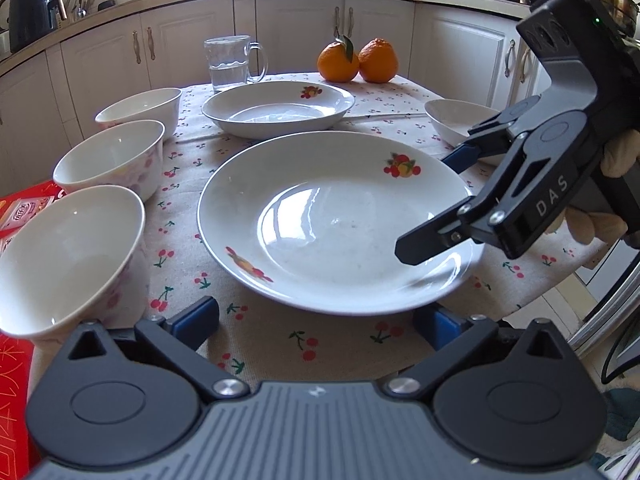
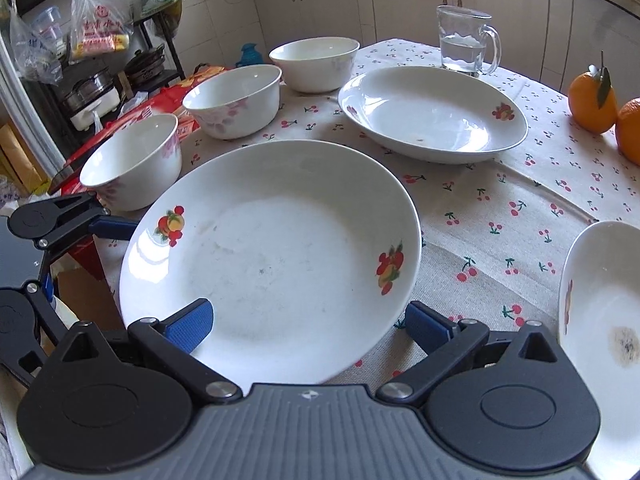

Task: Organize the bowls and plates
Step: 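Move the right gripper to the large fruit-decal plate and grasp its rim, then lift the fruit-decal plate off the table with the right gripper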

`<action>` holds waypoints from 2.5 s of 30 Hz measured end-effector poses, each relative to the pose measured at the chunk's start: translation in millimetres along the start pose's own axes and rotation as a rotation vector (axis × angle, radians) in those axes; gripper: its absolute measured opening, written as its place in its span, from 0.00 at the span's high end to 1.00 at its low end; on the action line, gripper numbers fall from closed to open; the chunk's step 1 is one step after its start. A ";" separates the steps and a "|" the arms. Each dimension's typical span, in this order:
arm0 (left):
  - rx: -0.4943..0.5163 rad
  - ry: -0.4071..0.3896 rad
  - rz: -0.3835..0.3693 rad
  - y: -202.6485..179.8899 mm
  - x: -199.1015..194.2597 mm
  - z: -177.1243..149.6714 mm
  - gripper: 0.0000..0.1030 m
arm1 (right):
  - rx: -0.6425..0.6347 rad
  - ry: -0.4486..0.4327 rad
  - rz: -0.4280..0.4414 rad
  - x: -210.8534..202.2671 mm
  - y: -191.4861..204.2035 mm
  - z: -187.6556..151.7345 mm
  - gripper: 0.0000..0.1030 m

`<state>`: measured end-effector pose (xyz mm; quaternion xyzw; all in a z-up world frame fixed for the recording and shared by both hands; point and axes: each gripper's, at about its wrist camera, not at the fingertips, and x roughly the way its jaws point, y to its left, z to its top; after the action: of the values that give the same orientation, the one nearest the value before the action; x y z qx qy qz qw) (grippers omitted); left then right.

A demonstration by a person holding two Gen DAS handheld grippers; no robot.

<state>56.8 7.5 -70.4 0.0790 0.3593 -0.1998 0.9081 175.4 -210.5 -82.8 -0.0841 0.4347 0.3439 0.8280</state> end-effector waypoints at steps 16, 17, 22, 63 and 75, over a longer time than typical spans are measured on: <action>0.025 -0.020 -0.027 -3.9 2.0 1.1 0.00 | 0.026 0.049 0.085 21.1 -25.4 39.3 0.00; 0.022 -0.019 -0.032 -3.3 2.6 1.2 0.00 | 0.027 0.049 0.095 22.2 -26.3 40.9 0.00; 0.033 -0.020 -0.042 -3.8 4.1 2.2 0.00 | 0.021 0.069 0.093 26.5 -27.0 47.8 0.00; 0.069 -0.018 -0.090 -2.0 5.5 5.6 0.06 | -0.012 0.179 0.238 37.7 -44.7 78.0 0.14; 0.088 -0.002 -0.109 -0.2 9.2 9.2 0.06 | 0.007 0.169 0.228 32.3 -44.7 73.0 0.14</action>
<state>68.5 1.9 -70.0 0.0991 0.3533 -0.2644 0.8919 264.9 -196.0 -70.7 -0.0597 0.5107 0.4261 0.7443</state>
